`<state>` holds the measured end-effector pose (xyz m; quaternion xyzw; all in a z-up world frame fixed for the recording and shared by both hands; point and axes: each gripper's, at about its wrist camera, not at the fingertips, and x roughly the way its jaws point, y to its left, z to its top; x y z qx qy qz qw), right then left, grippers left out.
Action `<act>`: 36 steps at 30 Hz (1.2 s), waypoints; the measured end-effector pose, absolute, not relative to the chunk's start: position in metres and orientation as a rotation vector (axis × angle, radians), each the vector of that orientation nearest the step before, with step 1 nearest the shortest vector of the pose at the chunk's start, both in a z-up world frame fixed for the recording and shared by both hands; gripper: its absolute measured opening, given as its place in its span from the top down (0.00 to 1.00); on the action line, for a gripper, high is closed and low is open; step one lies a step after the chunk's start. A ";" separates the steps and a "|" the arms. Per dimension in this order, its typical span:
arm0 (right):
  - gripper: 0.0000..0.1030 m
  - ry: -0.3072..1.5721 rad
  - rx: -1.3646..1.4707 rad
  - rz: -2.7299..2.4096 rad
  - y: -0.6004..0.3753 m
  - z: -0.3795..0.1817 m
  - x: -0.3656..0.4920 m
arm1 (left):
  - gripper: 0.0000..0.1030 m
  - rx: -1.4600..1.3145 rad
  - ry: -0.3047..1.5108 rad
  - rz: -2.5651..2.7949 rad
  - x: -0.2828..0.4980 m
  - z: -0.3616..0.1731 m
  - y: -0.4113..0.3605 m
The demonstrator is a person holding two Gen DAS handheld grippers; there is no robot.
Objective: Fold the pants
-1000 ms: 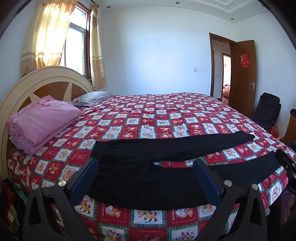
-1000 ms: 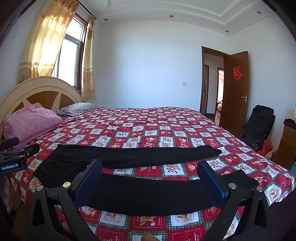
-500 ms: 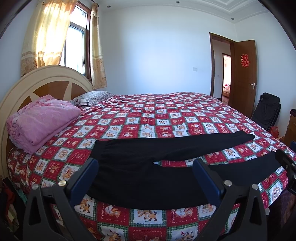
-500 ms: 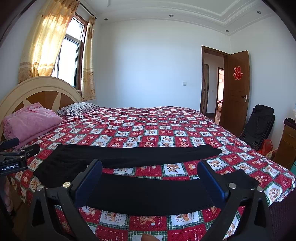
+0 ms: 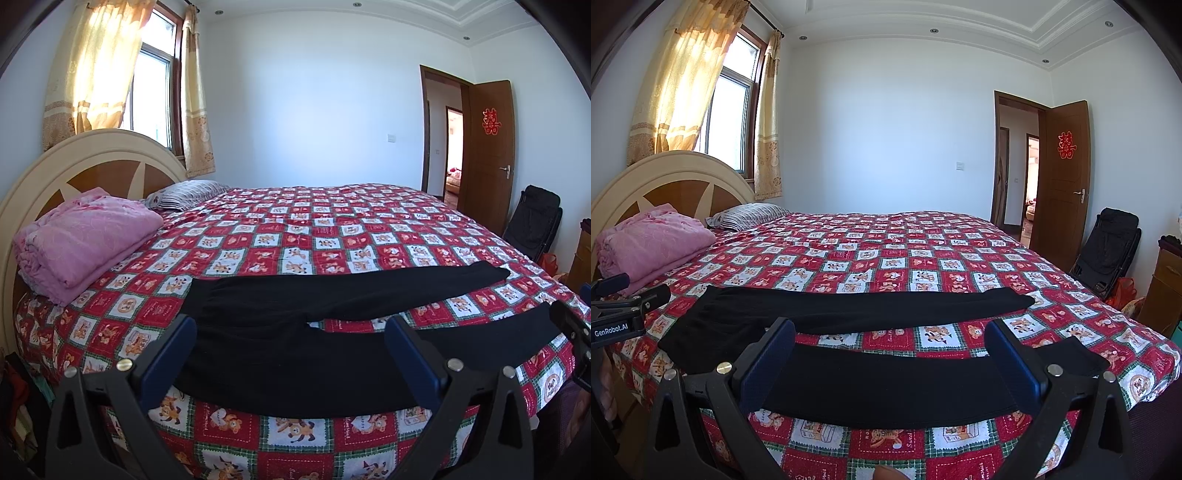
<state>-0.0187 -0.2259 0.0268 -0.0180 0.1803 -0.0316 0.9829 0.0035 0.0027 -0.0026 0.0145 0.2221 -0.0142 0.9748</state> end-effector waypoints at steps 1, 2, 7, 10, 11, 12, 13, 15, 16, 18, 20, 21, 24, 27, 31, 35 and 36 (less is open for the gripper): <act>0.01 0.364 -0.036 -0.063 -0.226 0.026 -0.019 | 0.00 0.029 0.448 -0.028 0.004 -0.003 0.003; 0.01 0.366 -0.037 -0.062 -0.225 0.025 -0.018 | 0.00 0.028 0.448 -0.029 0.003 -0.003 0.003; 0.01 0.368 -0.038 -0.059 -0.224 0.023 -0.018 | 0.00 0.024 0.447 -0.024 0.003 -0.006 0.006; 0.01 0.368 -0.038 -0.060 -0.224 0.023 -0.018 | 0.00 0.024 0.446 -0.022 0.003 -0.006 0.007; 0.01 0.368 -0.038 -0.059 -0.224 0.023 -0.018 | 0.00 0.024 0.447 -0.022 0.003 -0.006 0.007; 0.01 0.369 -0.038 -0.059 -0.224 0.023 -0.018 | 0.00 0.024 0.448 -0.021 0.003 -0.007 0.008; 0.01 0.370 -0.038 -0.057 -0.223 0.023 -0.018 | 0.00 0.023 0.448 -0.021 0.003 -0.008 0.008; 0.01 0.371 -0.039 -0.056 -0.223 0.022 -0.018 | 0.00 0.024 0.448 -0.022 0.003 -0.007 0.008; 0.01 0.371 -0.039 -0.055 -0.223 0.022 -0.018 | 0.00 0.023 0.448 -0.022 0.003 -0.007 0.008; 0.01 0.372 -0.038 -0.055 -0.223 0.022 -0.018 | 0.00 0.023 0.448 -0.022 0.003 -0.007 0.008; 0.01 0.373 -0.038 -0.054 -0.223 0.022 -0.018 | 0.00 0.023 0.448 -0.022 0.003 -0.007 0.008; 0.01 0.372 -0.038 -0.054 -0.223 0.022 -0.018 | 0.00 0.023 0.448 -0.022 0.003 -0.007 0.009; 0.01 0.372 -0.039 -0.054 -0.223 0.021 -0.018 | 0.00 0.023 0.449 -0.022 0.003 -0.007 0.009; 0.01 0.374 -0.038 -0.054 -0.223 0.021 -0.018 | 0.00 0.023 0.451 -0.022 0.003 -0.008 0.009; 0.01 0.376 -0.038 -0.052 -0.222 0.021 -0.018 | 0.00 0.022 0.459 -0.021 0.004 -0.013 0.013; 0.01 0.379 -0.029 -0.023 -0.223 0.018 -0.017 | 0.00 0.010 0.506 -0.048 0.019 -0.025 0.016; 0.01 0.378 -0.026 -0.012 -0.224 0.017 -0.016 | 0.00 0.010 0.527 -0.050 0.024 -0.031 0.018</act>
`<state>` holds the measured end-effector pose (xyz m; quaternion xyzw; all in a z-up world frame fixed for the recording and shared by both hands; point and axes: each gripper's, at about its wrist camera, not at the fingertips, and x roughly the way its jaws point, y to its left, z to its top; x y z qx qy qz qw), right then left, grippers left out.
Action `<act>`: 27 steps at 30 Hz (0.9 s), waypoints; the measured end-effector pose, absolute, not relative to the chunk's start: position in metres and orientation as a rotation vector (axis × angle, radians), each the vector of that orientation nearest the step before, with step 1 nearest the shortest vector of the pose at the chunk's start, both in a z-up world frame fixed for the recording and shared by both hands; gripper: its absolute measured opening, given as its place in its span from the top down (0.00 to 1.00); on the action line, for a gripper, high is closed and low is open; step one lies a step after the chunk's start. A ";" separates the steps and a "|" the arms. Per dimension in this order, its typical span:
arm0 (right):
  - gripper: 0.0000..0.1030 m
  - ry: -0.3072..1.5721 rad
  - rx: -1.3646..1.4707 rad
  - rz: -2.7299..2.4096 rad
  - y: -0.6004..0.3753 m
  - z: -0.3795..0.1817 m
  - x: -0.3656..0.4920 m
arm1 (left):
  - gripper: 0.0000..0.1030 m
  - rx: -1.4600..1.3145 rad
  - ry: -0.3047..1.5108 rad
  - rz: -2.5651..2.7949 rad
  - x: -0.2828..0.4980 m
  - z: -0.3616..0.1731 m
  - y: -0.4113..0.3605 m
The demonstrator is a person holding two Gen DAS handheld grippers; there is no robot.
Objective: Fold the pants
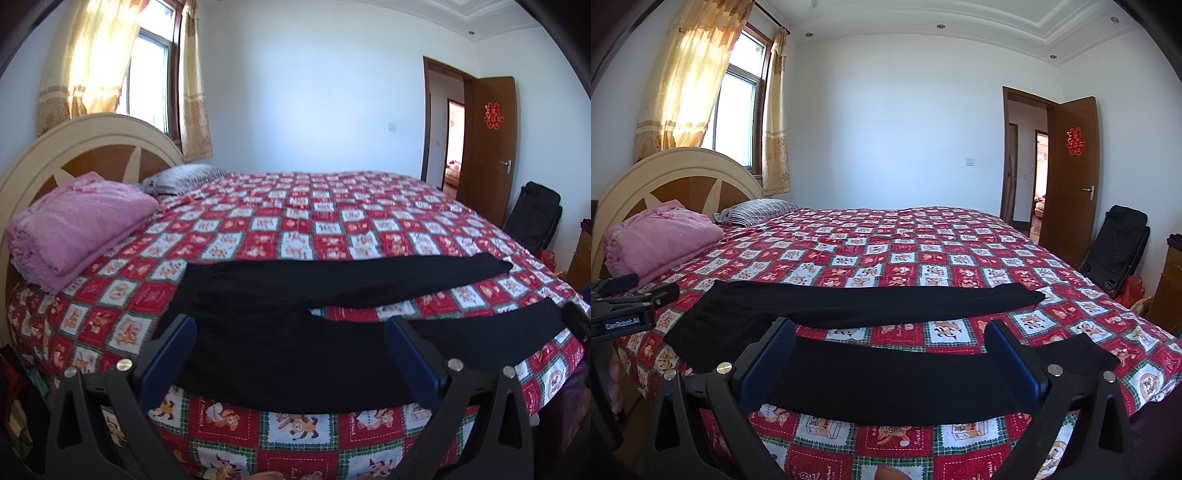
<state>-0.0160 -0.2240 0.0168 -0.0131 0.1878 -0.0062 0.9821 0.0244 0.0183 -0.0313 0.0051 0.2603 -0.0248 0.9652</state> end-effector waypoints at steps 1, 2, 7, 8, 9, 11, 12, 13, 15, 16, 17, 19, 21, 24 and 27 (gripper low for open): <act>0.01 0.378 -0.025 -0.003 -0.224 0.015 -0.015 | 0.00 0.010 0.543 -0.054 0.030 -0.036 0.020; 0.01 0.383 -0.026 0.005 -0.224 0.013 -0.014 | 0.00 0.011 0.562 -0.059 0.038 -0.043 0.023; 0.01 0.440 -0.048 0.046 -0.224 -0.009 0.001 | 0.00 0.001 0.617 0.001 0.084 -0.066 0.062; 0.01 0.458 -0.048 0.057 -0.225 -0.015 0.005 | 0.00 -0.019 0.630 0.022 0.099 -0.070 0.078; 0.01 0.475 -0.047 0.065 -0.225 -0.022 0.009 | 0.00 -0.030 0.633 0.037 0.110 -0.071 0.091; 0.01 0.502 -0.041 0.079 -0.229 -0.035 0.015 | 0.00 -0.031 0.636 0.065 0.135 -0.075 0.112; 0.01 0.510 -0.035 0.085 -0.231 -0.040 0.018 | 0.00 -0.031 0.647 0.084 0.151 -0.076 0.124; 0.01 0.520 -0.028 0.091 -0.233 -0.045 0.021 | 0.00 -0.037 0.655 0.098 0.166 -0.076 0.135; 0.01 0.539 -0.019 0.095 -0.238 -0.054 0.027 | 0.00 -0.038 0.669 0.102 0.201 -0.078 0.153; 0.01 0.549 -0.018 0.092 -0.239 -0.057 0.031 | 0.00 -0.033 0.678 0.112 0.215 -0.080 0.157; 0.01 0.560 -0.019 0.088 -0.242 -0.060 0.035 | 0.00 -0.022 0.686 0.115 0.227 -0.082 0.160; 0.02 0.581 -0.025 0.069 -0.247 -0.066 0.042 | 0.00 -0.004 0.721 0.084 0.257 -0.090 0.166; 0.03 0.603 -0.024 0.050 -0.253 -0.070 0.051 | 0.04 -0.004 0.758 0.073 0.282 -0.099 0.170; 0.08 0.628 -0.023 0.026 -0.261 -0.073 0.064 | 0.09 -0.026 0.830 0.025 0.318 -0.114 0.177; 0.11 0.649 -0.020 0.027 -0.267 -0.076 0.077 | 0.19 -0.063 0.897 -0.010 0.341 -0.131 0.183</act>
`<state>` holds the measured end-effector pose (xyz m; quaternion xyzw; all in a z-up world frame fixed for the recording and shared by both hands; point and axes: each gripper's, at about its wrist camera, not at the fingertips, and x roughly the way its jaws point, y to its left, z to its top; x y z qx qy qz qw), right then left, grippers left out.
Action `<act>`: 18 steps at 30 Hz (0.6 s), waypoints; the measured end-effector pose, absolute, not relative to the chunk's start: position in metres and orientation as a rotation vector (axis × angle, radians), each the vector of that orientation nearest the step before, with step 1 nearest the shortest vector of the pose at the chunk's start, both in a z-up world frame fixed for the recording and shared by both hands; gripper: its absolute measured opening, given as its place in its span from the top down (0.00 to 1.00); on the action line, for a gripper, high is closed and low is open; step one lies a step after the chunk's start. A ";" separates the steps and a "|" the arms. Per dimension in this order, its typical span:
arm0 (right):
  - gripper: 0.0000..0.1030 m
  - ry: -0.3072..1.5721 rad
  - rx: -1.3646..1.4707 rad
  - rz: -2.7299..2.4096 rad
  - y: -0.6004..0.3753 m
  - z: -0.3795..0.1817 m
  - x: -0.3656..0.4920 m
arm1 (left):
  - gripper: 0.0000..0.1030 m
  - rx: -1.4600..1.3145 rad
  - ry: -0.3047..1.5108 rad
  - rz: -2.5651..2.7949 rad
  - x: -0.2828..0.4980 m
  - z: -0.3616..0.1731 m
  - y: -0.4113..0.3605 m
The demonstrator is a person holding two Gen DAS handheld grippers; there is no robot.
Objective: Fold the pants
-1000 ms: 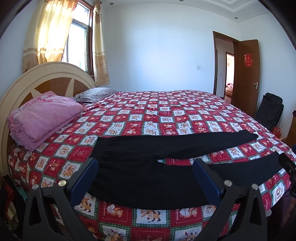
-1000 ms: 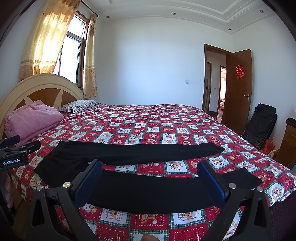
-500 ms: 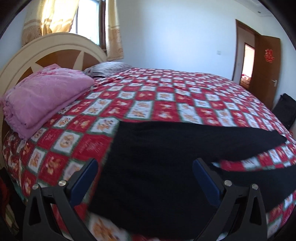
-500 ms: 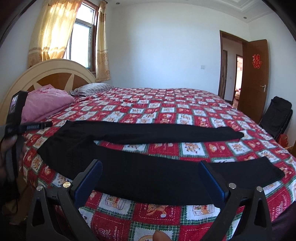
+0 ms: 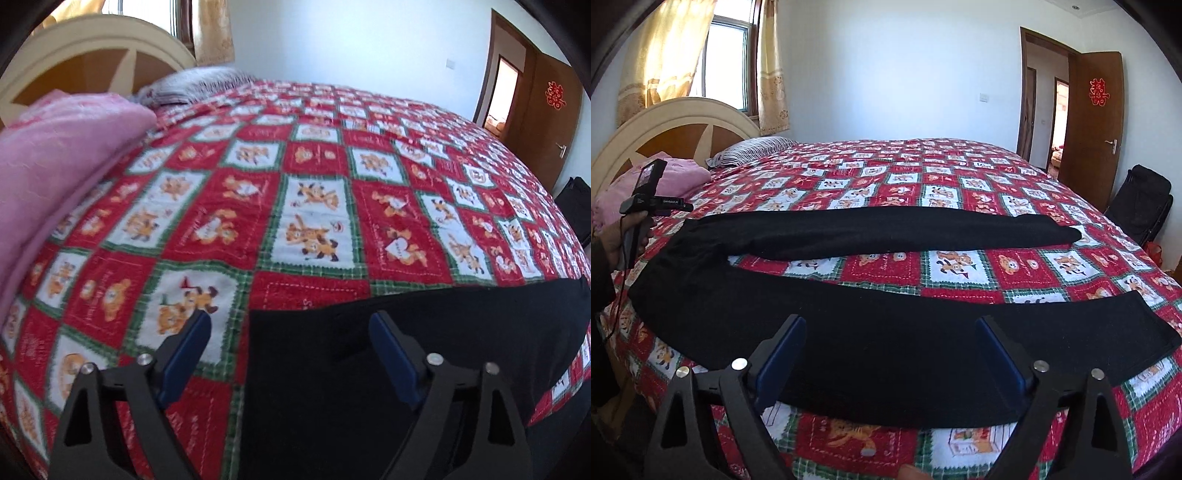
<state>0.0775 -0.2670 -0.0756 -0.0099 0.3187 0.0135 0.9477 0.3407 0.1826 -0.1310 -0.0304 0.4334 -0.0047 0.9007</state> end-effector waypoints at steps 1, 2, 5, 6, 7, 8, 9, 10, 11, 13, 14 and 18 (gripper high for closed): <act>0.12 0.655 -0.017 0.029 -0.269 -0.076 0.082 | 0.21 -0.070 0.922 -0.020 0.348 -0.138 0.184; 0.14 0.658 -0.017 0.028 -0.270 -0.077 0.086 | 0.24 -0.076 0.946 -0.023 0.352 -0.145 0.186; 0.21 0.674 -0.012 0.042 -0.274 -0.080 0.098 | 0.27 -0.084 0.976 -0.028 0.355 -0.157 0.191; 0.23 0.684 -0.003 0.048 -0.275 -0.081 0.102 | 0.27 -0.087 0.975 -0.036 0.355 -0.161 0.194; 0.24 0.695 0.007 0.053 -0.278 -0.083 0.106 | 0.27 -0.093 0.966 -0.044 0.352 -0.162 0.195; 0.25 0.703 0.015 0.054 -0.280 -0.084 0.110 | 0.27 -0.100 0.962 -0.049 0.353 -0.162 0.196; 0.27 0.708 0.022 0.054 -0.283 -0.084 0.113 | 0.27 -0.103 0.963 -0.057 0.353 -0.161 0.197; 0.30 0.715 0.031 0.054 -0.286 -0.084 0.117 | 0.27 -0.094 0.961 -0.065 0.353 -0.160 0.197; 0.32 0.723 0.041 0.053 -0.290 -0.084 0.121 | 0.28 -0.080 0.958 -0.071 0.355 -0.159 0.196; 0.40 0.732 0.059 0.055 -0.299 -0.081 0.129 | 0.35 -0.062 0.953 -0.081 0.355 -0.157 0.195; 0.41 0.733 0.061 0.051 -0.305 -0.078 0.133 | 0.47 -0.061 0.943 -0.106 0.353 -0.155 0.194; 0.43 0.729 0.051 -0.002 -0.333 -0.067 0.150 | 0.51 -0.051 0.942 -0.122 0.356 -0.154 0.193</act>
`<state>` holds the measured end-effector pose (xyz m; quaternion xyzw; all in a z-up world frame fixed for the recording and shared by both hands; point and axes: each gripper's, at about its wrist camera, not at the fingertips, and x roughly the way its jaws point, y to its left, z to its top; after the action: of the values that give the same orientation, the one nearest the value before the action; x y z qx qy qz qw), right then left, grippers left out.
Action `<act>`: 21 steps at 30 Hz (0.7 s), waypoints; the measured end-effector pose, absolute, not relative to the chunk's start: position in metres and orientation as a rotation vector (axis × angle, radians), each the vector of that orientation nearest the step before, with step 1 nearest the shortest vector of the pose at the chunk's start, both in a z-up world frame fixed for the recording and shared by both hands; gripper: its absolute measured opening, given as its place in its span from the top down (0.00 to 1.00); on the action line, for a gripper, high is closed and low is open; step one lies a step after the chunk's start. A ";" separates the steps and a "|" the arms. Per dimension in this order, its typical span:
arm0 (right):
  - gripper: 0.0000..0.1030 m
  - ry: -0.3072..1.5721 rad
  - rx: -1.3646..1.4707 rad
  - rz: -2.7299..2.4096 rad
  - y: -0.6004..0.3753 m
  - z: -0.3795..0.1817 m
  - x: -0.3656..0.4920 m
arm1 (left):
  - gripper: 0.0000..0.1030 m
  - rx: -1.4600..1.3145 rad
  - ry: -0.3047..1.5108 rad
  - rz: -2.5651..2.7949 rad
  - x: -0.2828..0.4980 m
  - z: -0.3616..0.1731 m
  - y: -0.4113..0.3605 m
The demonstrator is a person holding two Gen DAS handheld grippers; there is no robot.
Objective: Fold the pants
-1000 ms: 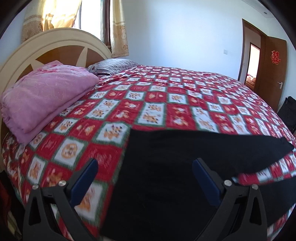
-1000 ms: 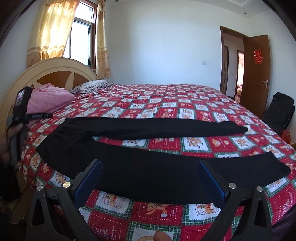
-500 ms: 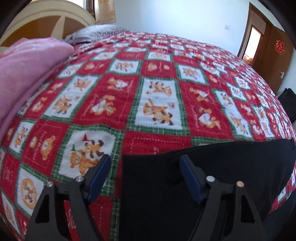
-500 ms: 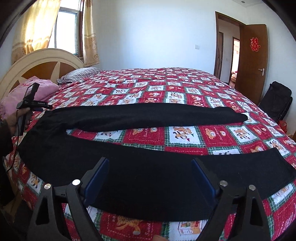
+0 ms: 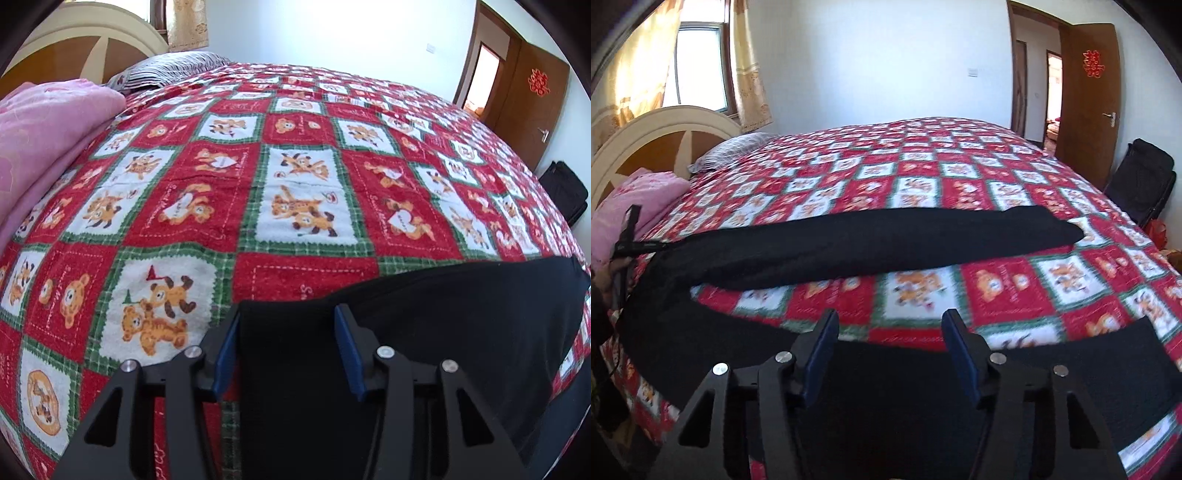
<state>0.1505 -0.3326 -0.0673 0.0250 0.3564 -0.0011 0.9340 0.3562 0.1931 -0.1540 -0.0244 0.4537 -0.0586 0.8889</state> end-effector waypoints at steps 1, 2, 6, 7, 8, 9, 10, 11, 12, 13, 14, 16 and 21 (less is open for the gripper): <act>0.43 0.731 0.058 -0.014 -0.342 -0.065 0.155 | 0.51 -0.061 0.940 -0.124 0.356 -0.154 0.194; 0.43 0.738 0.060 -0.029 -0.351 -0.063 0.161 | 0.51 -0.070 0.940 -0.127 0.357 -0.154 0.196; 0.43 0.785 0.060 -0.102 -0.391 -0.062 0.190 | 0.51 -0.056 0.949 -0.131 0.359 -0.156 0.194; 0.43 0.796 0.048 -0.134 -0.401 -0.064 0.198 | 0.51 -0.045 0.952 -0.130 0.359 -0.156 0.192; 0.43 0.800 0.037 -0.154 -0.407 -0.064 0.204 | 0.51 -0.038 0.955 -0.127 0.359 -0.155 0.191; 0.43 0.801 0.022 -0.176 -0.414 -0.064 0.210 | 0.51 -0.034 0.956 -0.127 0.359 -0.155 0.191; 0.43 0.797 -0.005 -0.209 -0.420 -0.064 0.216 | 0.51 -0.028 0.956 -0.128 0.358 -0.156 0.190; 0.44 0.789 -0.039 -0.247 -0.425 -0.064 0.222 | 0.51 -0.021 0.956 -0.129 0.358 -0.157 0.190; 0.44 0.785 -0.067 -0.268 -0.428 -0.063 0.228 | 0.51 -0.019 0.953 -0.131 0.358 -0.158 0.190; 0.44 0.786 -0.093 -0.285 -0.431 -0.064 0.234 | 0.53 -0.018 0.947 -0.133 0.357 -0.157 0.190; 0.44 0.785 -0.114 -0.300 -0.434 -0.065 0.239 | 0.63 -0.026 0.935 -0.147 0.357 -0.156 0.191; 0.50 0.756 -0.188 -0.326 -0.435 -0.067 0.248 | 0.80 -0.037 0.922 -0.176 0.355 -0.154 0.189; 0.54 0.760 -0.250 -0.330 -0.437 -0.072 0.266 | 0.86 -0.008 0.923 -0.186 0.356 -0.155 0.180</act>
<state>0.2660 -0.4373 -0.0719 -0.1214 0.3681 -0.1601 0.9078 0.3561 0.1797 -0.1555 -0.0038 0.4445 -0.0898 0.8912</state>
